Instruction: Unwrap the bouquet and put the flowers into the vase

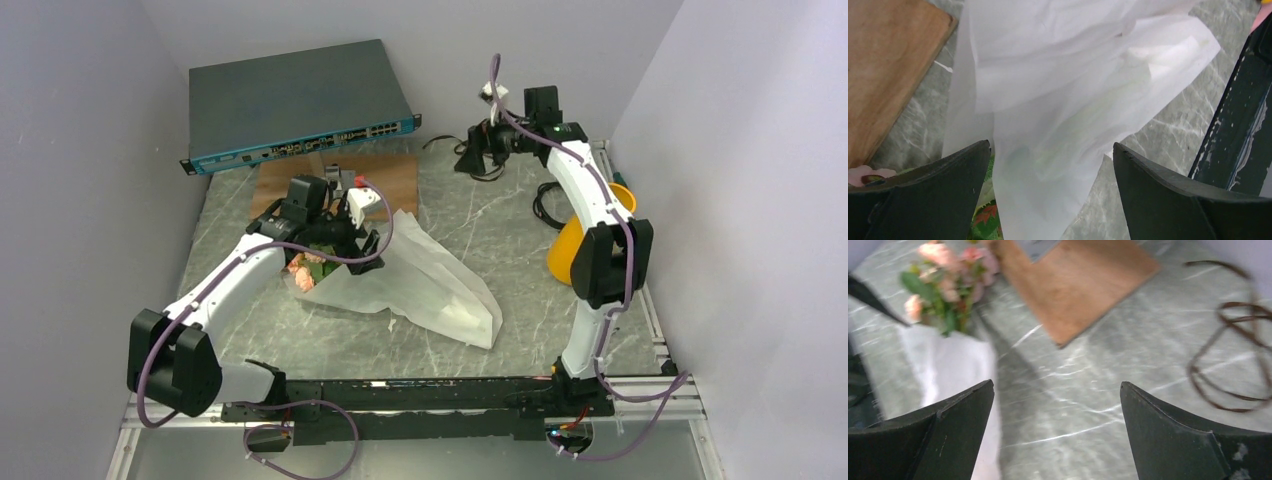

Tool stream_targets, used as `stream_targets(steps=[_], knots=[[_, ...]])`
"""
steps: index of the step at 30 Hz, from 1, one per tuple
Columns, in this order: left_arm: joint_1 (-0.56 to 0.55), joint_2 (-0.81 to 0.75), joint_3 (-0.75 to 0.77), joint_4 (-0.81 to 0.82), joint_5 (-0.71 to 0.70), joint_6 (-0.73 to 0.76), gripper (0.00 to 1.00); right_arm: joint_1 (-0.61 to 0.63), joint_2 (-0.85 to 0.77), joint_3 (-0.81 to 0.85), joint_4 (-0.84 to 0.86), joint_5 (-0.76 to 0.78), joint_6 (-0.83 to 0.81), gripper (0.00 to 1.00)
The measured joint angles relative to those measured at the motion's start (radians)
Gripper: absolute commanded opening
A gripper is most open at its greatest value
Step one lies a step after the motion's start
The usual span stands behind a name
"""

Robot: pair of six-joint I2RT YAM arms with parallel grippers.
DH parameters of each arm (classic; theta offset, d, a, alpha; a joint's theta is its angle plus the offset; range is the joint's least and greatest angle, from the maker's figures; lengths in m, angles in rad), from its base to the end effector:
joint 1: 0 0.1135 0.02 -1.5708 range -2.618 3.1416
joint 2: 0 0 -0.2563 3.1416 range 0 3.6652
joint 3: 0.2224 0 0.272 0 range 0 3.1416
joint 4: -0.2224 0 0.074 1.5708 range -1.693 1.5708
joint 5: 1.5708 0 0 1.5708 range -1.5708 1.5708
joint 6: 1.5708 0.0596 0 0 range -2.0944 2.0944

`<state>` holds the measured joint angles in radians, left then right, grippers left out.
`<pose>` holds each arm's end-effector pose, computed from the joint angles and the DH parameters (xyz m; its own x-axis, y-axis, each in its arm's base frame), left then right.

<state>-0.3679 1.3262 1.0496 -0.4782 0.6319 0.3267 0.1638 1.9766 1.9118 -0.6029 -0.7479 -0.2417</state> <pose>0.2845 -0.1474 0.2638 -0.3835 0.4253 -0.8198 0.8603 0.4874 -0.1495 0.4692 0.1186 0.3188 -0.4384 -0.2503 -0.8632 -0.7739 0.5936 0.2209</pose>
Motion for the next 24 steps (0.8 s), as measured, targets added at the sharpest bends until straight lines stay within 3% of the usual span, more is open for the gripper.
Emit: stream_targets(steps=[5, 12, 24], knots=[[0.000, -0.024, -0.055, -0.005, 0.007, 0.059, 0.92, 0.084, -0.108, -0.156, -0.045, -0.103, 0.024, 1.00], [0.000, -0.023, -0.082, 0.030, 0.027, 0.177, 0.90, 0.240, -0.118, -0.261, -0.092, -0.121, 0.029, 1.00], [0.000, 0.042, -0.110, 0.125, 0.037, 0.269, 0.92, 0.296, -0.114, -0.304, -0.099, -0.111, 0.036, 0.88]])
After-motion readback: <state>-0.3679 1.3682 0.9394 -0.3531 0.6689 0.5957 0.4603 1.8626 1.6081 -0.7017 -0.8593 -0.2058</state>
